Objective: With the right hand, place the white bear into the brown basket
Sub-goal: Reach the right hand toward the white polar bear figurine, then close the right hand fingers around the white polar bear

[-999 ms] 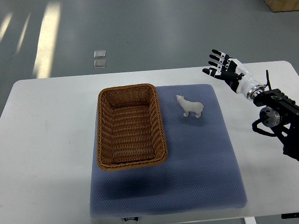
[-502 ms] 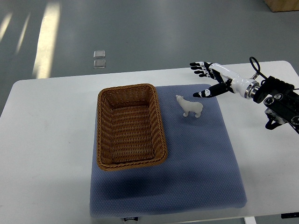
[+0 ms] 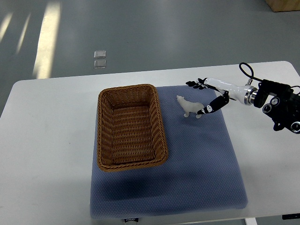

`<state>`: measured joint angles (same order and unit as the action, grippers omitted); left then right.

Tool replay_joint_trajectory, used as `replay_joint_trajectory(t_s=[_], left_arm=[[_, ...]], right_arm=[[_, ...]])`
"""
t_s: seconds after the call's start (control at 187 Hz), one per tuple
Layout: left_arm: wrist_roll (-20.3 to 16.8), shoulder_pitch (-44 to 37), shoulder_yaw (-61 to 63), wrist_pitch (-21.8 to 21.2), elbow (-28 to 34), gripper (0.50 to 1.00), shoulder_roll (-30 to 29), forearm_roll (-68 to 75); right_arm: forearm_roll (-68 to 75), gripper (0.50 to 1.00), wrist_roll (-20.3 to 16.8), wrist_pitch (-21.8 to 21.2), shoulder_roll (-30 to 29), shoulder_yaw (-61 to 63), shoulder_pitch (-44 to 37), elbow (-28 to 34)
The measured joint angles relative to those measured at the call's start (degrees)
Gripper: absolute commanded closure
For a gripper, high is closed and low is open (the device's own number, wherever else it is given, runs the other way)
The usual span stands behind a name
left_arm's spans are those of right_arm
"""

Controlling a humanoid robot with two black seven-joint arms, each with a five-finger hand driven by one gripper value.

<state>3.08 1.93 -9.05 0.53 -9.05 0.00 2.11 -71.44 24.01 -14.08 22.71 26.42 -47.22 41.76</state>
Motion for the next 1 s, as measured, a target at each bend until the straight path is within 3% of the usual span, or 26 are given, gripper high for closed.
replay_joint_trajectory(t_s=[0.475,0.999], left_arm=[[0.08,0.26,0.07,-0.01,-0.25,0.500,0.00,0.01],[0.09,0.35,0.04,-0.06,0.04,0.500,0.00,0.01]], right_arm=[[-1.42,0.654,-2.14,2.93,-0.52,-5.69,-1.22,-0.97],[-1.42,0.670,-2.05,2.50,-1.33,-6.55,-2.38,-0.40]])
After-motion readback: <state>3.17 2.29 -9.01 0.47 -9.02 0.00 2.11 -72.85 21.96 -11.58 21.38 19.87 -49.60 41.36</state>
